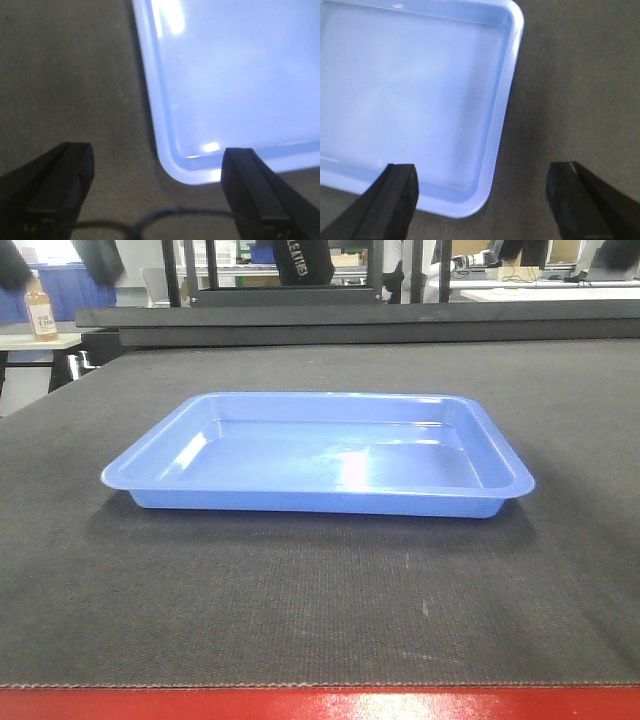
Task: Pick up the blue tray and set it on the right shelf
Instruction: 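Close both grippers on the tray rims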
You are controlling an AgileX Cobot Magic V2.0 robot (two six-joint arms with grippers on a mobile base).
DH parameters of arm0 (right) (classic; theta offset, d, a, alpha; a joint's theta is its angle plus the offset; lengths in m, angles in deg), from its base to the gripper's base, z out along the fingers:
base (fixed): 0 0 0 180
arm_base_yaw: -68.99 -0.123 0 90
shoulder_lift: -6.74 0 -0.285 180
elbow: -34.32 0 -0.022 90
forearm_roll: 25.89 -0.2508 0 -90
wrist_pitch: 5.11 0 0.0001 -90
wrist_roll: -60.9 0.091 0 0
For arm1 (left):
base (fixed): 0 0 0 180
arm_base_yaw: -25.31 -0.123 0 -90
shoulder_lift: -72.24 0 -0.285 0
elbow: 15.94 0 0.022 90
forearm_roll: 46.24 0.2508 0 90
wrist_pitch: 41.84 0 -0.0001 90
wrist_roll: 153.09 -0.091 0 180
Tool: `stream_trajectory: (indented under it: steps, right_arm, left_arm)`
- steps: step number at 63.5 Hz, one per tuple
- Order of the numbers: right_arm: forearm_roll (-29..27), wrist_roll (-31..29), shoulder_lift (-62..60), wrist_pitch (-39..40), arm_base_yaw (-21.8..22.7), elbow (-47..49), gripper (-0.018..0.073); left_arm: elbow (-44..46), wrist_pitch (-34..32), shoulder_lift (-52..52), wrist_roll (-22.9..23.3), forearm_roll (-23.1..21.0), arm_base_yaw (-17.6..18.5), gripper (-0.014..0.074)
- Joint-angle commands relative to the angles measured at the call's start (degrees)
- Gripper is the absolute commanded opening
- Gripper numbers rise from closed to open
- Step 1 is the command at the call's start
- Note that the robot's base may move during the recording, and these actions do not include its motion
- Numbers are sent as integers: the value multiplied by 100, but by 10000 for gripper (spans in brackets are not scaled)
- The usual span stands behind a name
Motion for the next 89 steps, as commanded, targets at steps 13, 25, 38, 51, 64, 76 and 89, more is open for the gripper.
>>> stream_trajectory:
  steps: [13, 25, 38, 51, 64, 76, 89]
  right_arm:
    - [35, 177, 1174, 189, 67, 756, 620]
    - [103, 177, 1819, 224, 67, 1024, 620]
    - [165, 177, 2236, 405, 67, 1064, 620]
    - [266, 177, 2510, 587, 68, 1064, 620]
    - [272, 177, 2638, 670, 68, 1064, 567]
    - [272, 177, 2673, 626, 68, 1064, 257]
    - [272, 177, 2673, 549, 68, 1064, 57]
  left_arm:
    - [1777, 704, -1629, 321, 177, -3, 434]
    - [2092, 579, -2157, 349, 181, -3, 433]
    - [2097, 384, -2441, 426, 181, -49, 434]
    - [2097, 266, -2668, 501, 157, -154, 433]
    - [2097, 160, -2798, 501, 103, -152, 433]
    - [2097, 171, -2830, 501, 103, -152, 376]
    - [2097, 161, -2830, 501, 75, -152, 9]
